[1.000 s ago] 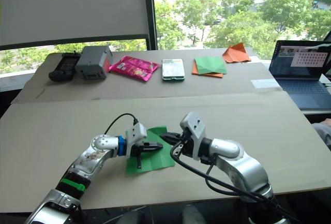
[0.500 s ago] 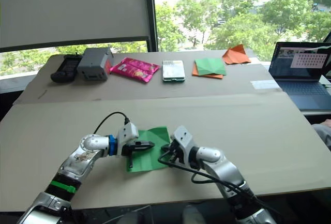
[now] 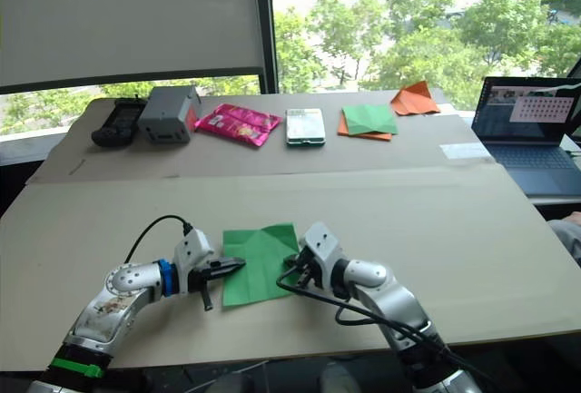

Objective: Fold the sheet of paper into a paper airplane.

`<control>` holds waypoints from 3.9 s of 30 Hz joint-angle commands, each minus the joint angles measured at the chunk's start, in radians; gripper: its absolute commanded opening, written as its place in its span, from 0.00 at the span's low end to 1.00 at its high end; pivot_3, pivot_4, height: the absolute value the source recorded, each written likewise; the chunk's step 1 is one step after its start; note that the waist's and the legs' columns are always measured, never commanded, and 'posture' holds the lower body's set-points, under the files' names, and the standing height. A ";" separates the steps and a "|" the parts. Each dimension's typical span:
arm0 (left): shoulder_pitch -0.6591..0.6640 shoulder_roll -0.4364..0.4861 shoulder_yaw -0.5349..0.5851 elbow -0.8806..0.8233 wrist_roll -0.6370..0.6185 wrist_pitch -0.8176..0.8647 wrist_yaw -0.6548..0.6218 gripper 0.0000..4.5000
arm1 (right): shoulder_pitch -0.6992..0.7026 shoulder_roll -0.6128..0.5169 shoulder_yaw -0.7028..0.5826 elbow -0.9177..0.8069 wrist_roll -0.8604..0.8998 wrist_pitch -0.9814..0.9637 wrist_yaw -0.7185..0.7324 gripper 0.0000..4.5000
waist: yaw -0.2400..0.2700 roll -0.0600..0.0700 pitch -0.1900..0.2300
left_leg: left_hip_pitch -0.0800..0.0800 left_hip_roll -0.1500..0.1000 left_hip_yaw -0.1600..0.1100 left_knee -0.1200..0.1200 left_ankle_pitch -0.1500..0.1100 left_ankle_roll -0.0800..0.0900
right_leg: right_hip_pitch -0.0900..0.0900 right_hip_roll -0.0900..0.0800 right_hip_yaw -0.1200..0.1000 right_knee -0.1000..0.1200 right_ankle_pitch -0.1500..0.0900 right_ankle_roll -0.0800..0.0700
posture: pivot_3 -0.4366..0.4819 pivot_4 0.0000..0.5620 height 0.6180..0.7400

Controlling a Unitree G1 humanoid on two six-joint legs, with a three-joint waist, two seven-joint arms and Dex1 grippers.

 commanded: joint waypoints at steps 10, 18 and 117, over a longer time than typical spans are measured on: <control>0.021 -0.007 0.002 -0.003 0.004 0.013 0.047 0.00 | 0.012 0.001 -0.039 -0.009 0.012 0.048 -0.005 0.35 | 0.001 0.000 -0.001 | 0.000 0.000 0.000 0.000 -0.001 -0.001 | -0.001 0.000 0.000 0.000 0.000 0.000 | 0.48 0.27 1.00; 0.031 0.038 0.092 -0.171 -0.130 0.120 0.016 0.00 | -0.112 0.060 -0.235 0.016 0.119 0.155 -0.065 0.58 | -0.003 -0.001 0.011 | -0.003 0.000 0.000 0.000 0.000 0.000 | -0.003 0.000 0.000 0.000 0.000 0.000 | 0.48 0.27 1.00; -0.169 0.061 -0.171 0.112 0.092 0.093 -0.061 0.00 | -0.141 -0.051 0.191 -0.115 -0.390 -0.027 0.210 0.21 | 0.002 -0.001 0.009 | 0.000 0.000 0.000 0.001 0.000 0.000 | 0.000 0.001 0.000 0.001 0.000 0.000 | 0.48 0.27 1.00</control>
